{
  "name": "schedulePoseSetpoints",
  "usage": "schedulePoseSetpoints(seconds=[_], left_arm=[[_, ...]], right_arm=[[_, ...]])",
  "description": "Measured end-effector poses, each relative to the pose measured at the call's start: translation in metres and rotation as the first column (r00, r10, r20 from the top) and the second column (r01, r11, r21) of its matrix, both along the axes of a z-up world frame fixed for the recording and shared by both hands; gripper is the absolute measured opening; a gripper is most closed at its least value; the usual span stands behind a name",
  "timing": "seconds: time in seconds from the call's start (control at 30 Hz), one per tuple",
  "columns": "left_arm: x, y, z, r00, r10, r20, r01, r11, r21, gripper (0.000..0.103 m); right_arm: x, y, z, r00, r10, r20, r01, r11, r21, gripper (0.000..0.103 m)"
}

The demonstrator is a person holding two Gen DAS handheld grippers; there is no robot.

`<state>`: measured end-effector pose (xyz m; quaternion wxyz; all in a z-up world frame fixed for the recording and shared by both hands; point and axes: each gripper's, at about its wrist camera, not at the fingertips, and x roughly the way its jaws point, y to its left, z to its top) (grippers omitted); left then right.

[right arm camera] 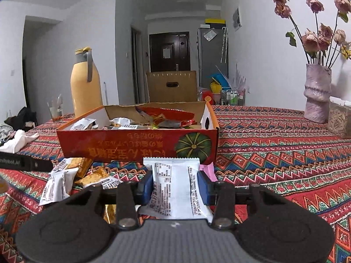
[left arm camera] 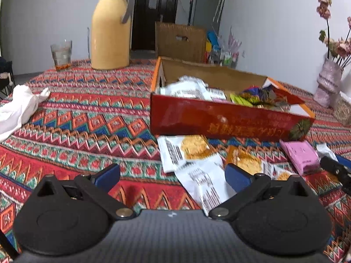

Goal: Organize snacks
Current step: 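Grasp a white printed packet with the left tool while the right tool holds its packet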

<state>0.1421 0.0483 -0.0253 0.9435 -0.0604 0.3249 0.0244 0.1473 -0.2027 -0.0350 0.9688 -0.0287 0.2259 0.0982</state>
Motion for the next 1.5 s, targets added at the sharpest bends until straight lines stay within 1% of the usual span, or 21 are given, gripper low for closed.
schedulePoseSetpoints(seconds=[0.07,0.2,0.27,0.37,0.53,0.67,0.73,0.8,0.87,0.97,1.1,1.2,1.3,1.33,1.37,1.4,1.5], left_arm=[[0.001,-0.006,-0.001,0.999,-0.005,-0.051,0.005,1.000,-0.007,0.103],[0.006,-0.020,-0.008,0.992,0.007,-0.126,-0.008,1.000,-0.009,0.103],[0.011,-0.026,-0.012,0.988,0.025,-0.151,-0.026,1.000,-0.002,0.103],[0.017,-0.028,-0.013,0.983,0.058,-0.175,-0.062,0.998,-0.018,0.103],[0.025,-0.026,-0.006,0.979,0.114,-0.172,-0.124,0.991,-0.046,0.103],[0.033,-0.027,-0.003,0.971,0.161,-0.177,-0.171,0.984,-0.045,0.103],[0.038,-0.028,-0.006,0.966,0.175,-0.191,-0.184,0.983,-0.028,0.103],[0.041,-0.029,-0.011,0.962,0.181,-0.206,-0.188,0.982,-0.013,0.101],[0.041,-0.032,-0.013,0.963,0.182,-0.198,-0.184,0.983,0.010,0.099],[0.036,-0.033,-0.013,0.968,0.170,-0.184,-0.170,0.985,0.015,0.095],[0.026,-0.036,-0.016,0.974,0.157,-0.163,-0.150,0.987,0.053,0.093],[0.019,-0.038,-0.017,0.978,0.146,-0.148,-0.135,0.987,0.083,0.088],[0.015,-0.039,-0.017,0.983,0.128,-0.133,-0.115,0.988,0.102,0.076],[0.014,-0.040,-0.016,0.985,0.119,-0.127,-0.106,0.989,0.104,0.068],[0.013,-0.041,-0.016,0.987,0.108,-0.121,-0.095,0.990,0.105,0.057],[0.012,-0.042,-0.015,0.989,0.094,-0.115,-0.082,0.991,0.102,0.054],[0.010,-0.043,-0.015,0.991,0.073,-0.109,-0.063,0.994,0.095,0.052]], right_arm=[[-0.001,0.000,0.000,1.000,0.002,0.001,-0.002,1.000,0.007,0.041],[0.000,-0.002,-0.001,1.000,0.001,-0.004,-0.001,1.000,0.023,0.041],[-0.001,-0.003,-0.001,1.000,0.001,-0.002,-0.001,1.000,0.030,0.041],[-0.002,-0.004,-0.001,1.000,0.003,0.003,-0.004,0.999,0.038,0.042],[-0.002,-0.007,-0.001,1.000,0.007,0.004,-0.007,0.998,0.055,0.042],[-0.003,-0.008,-0.001,1.000,0.011,0.007,-0.012,0.998,0.064,0.042],[-0.003,-0.008,-0.001,1.000,0.013,0.009,-0.013,0.998,0.067,0.042],[-0.004,-0.009,-0.001,1.000,0.013,0.012,-0.014,0.997,0.070,0.042],[-0.005,-0.009,0.000,1.000,0.014,0.016,-0.016,0.997,0.072,0.042],[-0.005,-0.009,0.000,1.000,0.017,0.021,-0.018,0.997,0.075,0.042],[-0.007,-0.009,0.001,0.999,0.019,0.026,-0.021,0.997,0.078,0.042],[-0.007,-0.009,0.001,0.999,0.020,0.030,-0.023,0.997,0.078,0.042],[-0.007,-0.008,0.001,0.999,0.021,0.033,-0.023,0.997,0.078,0.042],[-0.007,-0.008,0.001,0.999,0.021,0.033,-0.023,0.997,0.077,0.042],[-0.007,-0.008,0.001,0.999,0.020,0.033,-0.023,0.997,0.077,0.042],[-0.007,-0.008,0.001,0.999,0.020,0.033,-0.023,0.997,0.077,0.042],[-0.008,-0.008,0.001,0.999,0.020,0.032,-0.022,0.997,0.076,0.042]])
